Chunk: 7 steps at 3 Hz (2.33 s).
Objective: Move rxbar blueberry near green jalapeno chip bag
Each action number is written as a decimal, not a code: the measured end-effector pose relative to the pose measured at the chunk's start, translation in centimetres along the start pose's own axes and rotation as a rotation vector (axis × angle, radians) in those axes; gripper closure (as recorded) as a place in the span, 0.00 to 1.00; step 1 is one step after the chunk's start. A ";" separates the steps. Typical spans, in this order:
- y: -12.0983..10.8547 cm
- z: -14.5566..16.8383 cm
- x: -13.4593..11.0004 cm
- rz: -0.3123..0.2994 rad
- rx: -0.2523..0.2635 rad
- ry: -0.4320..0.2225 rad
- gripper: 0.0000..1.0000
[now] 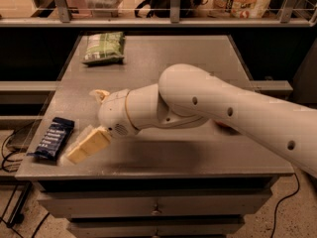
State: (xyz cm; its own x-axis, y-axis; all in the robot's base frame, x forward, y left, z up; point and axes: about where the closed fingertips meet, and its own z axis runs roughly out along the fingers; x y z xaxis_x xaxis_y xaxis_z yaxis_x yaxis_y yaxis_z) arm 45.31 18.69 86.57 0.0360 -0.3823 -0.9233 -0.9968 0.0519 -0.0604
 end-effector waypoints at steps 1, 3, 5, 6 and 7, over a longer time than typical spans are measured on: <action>0.5 1.8 -0.2 0.003 -0.013 -0.013 0.00; 1.5 4.8 0.3 0.006 -0.048 -0.014 0.00; 2.0 7.6 0.6 0.006 -0.082 -0.027 0.00; 1.9 8.2 0.8 -0.002 -0.074 -0.020 0.19; 1.7 8.1 0.9 -0.005 -0.053 -0.012 0.42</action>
Offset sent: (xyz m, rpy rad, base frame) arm -0.0090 0.0425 -0.0238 0.0157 0.0294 0.0334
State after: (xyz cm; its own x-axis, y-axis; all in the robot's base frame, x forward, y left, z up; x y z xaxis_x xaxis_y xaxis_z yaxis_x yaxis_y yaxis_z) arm 44.20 25.89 82.61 0.0411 -0.3712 -0.9276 -0.9990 0.0014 -0.0448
